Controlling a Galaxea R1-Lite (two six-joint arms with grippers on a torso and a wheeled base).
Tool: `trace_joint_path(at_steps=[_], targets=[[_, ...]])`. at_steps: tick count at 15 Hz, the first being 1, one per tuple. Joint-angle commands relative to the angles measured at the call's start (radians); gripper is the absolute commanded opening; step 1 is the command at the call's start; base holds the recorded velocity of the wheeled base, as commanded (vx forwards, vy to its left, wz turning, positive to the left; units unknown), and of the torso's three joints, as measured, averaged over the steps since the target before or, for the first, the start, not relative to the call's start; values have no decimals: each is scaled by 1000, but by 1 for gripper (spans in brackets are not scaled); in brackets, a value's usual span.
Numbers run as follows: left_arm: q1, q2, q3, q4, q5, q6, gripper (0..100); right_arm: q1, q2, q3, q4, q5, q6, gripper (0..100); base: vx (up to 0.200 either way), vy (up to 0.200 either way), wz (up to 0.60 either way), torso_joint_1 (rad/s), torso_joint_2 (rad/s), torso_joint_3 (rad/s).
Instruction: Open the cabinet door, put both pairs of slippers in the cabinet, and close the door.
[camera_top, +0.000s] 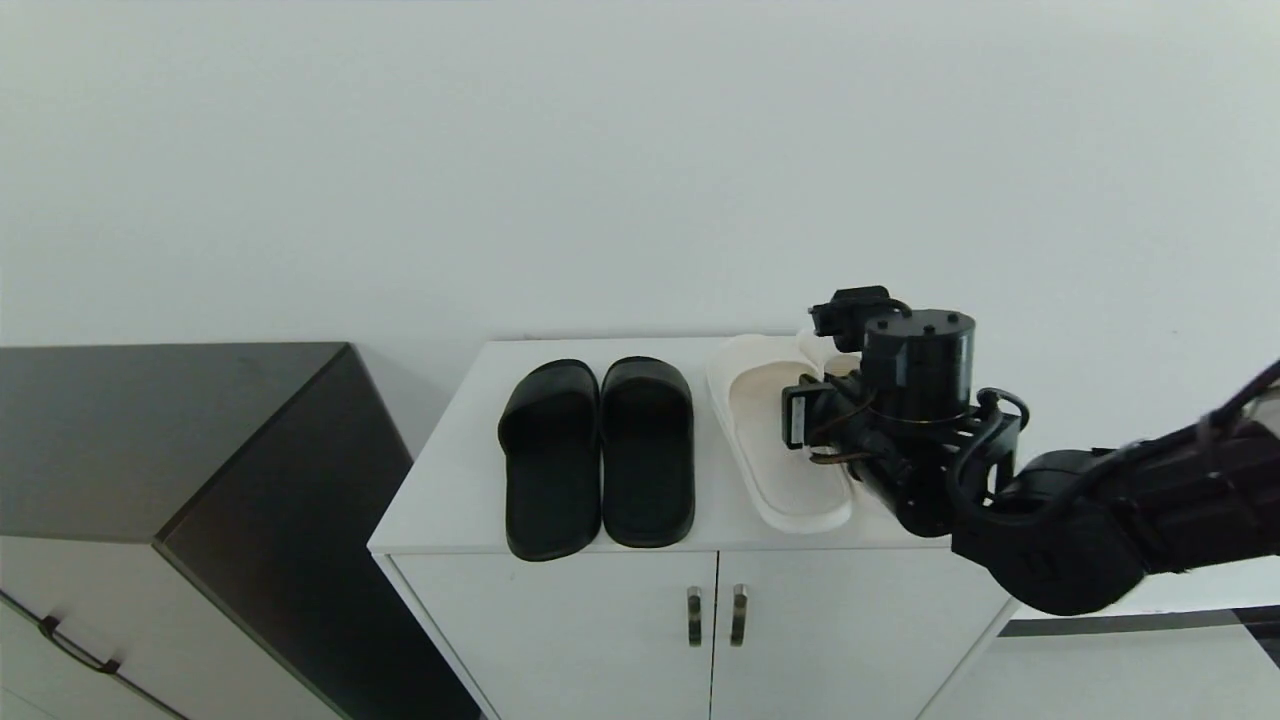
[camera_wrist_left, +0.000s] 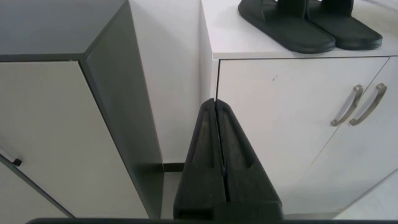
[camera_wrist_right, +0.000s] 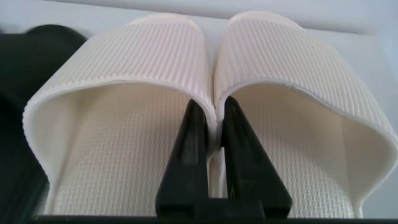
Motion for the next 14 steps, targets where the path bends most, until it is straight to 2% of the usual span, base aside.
trace_joint_path(at_steps=[1, 3, 6, 9, 13, 14], targets=[[0, 0, 0, 0, 0, 0, 0, 49, -199, 155, 0, 89, -5, 0, 0, 0, 0, 0, 0, 0], [0, 0, 0, 0, 0, 0, 0, 72, -321, 293, 12, 246, -5, 0, 0, 0, 0, 0, 0, 0], [0, 0, 0, 0, 0, -1, 0, 124, -476, 425, 51, 385, 4, 0, 0, 0, 0, 0, 0, 0], [0, 0, 0, 0, 0, -1, 0, 157, -540, 454, 118, 422, 8, 0, 0, 0, 0, 0, 0, 0], [0, 0, 0, 0, 0, -1, 0, 154, -537, 455, 118, 456, 77, 0, 0, 0, 0, 0, 0, 0], [0, 0, 0, 0, 0, -1, 0, 152, -535, 455, 118, 457, 77, 0, -200, 0, 0, 7, 2, 7]])
